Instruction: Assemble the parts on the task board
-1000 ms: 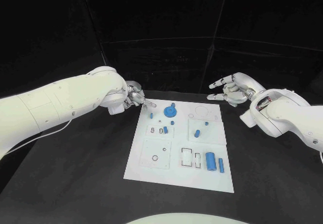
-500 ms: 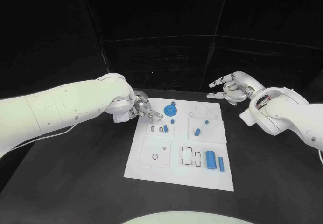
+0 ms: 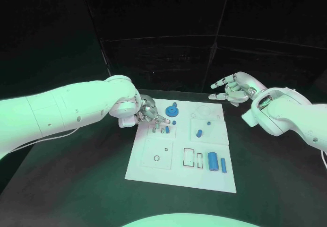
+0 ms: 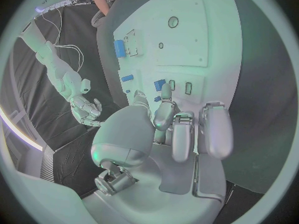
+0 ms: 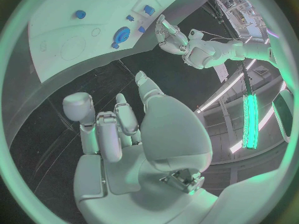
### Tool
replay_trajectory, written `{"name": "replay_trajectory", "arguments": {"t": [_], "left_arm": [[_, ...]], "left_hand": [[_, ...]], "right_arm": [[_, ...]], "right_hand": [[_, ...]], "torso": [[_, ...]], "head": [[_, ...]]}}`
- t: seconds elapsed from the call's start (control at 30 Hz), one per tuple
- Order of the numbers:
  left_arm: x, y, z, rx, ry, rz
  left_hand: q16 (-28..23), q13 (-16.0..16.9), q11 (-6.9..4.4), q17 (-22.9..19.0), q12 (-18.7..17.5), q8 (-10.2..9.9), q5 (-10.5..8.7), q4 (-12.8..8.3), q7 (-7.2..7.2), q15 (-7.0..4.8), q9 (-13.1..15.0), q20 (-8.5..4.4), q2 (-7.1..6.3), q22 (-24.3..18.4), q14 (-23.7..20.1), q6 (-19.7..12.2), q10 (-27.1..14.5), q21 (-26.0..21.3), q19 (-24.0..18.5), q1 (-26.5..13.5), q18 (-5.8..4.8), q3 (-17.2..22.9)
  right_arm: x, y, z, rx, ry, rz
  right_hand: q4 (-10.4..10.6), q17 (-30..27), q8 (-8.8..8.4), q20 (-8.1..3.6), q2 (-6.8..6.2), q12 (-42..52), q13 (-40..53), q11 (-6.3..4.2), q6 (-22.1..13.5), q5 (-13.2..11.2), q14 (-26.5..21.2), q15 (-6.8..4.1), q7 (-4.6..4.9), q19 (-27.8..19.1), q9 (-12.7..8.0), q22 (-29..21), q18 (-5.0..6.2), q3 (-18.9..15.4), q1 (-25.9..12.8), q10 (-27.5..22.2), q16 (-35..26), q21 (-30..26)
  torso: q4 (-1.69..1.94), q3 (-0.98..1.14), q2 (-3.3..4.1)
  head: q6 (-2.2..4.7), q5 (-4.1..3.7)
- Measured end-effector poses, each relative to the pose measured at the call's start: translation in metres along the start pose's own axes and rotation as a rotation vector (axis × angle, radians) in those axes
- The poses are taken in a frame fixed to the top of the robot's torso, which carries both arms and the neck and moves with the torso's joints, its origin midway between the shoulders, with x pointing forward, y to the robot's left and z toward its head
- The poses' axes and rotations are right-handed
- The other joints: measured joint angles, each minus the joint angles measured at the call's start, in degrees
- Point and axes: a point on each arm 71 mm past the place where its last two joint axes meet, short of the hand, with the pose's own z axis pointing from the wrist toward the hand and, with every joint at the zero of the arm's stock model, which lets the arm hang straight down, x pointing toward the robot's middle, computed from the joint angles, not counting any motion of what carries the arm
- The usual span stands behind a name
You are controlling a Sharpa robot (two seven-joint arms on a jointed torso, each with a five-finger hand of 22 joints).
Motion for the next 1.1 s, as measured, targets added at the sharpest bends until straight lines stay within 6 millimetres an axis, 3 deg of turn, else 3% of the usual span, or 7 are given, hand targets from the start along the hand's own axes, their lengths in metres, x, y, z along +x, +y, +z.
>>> {"name": "replay_trajectory", "arguments": {"t": [0.5, 1.1], "left_arm": [[0.0, -0.014, 0.005, 0.002, -0.019, 0.023], [-0.004, -0.026, 0.017, -0.029, -0.042, 0.097]], "left_hand": [[0.0, -2.0, 0.02, 0.0, -1.5, 0.6, 0.0, -1.7, 0.23, 0.0, 0.9, 0.0, 1.07, -0.2, 0.0, -1.5, -0.8, 0.0, 0.0, 2.2, 0.01, 0.5], [0.0, -2.8, 0.02, 0.0, -2.1, 0.6, 0.0, -1.7, 0.41, 0.0, 0.9, 0.0, 0.96, -0.2, 0.0, -1.6, -1.2, 0.0, 0.0, 2.5, 0.01, 0.5]], "right_arm": [[0.001, 0.001, 0.001, 0.0, 0.004, -0.002], [0.004, 0.003, 0.003, -0.003, 0.009, 0.0]], "right_hand": [[0.1, 0.0, 0.0, 0.0, 0.0, 0.0, 0.0, 0.0, 0.0, 0.0, 0.0, 0.0, 0.0, 0.0, 0.0, 0.0, 0.0, -0.1, 0.0, 0.0, 0.0, 0.0], [0.1, 0.0, -0.01, 0.0, 0.0, 0.0, -0.1, 0.0, 0.0, 0.2, 0.0, 0.0, 0.0, 0.0, 0.0, -0.2, 0.0, -0.1, 0.0, 0.0, -0.2, 0.0]], "torso": [[0.03, -0.01, -0.01], [-0.02, 0.01, 0.0]], "head": [[-0.19, 0.01], [-0.57, -0.02]]}}
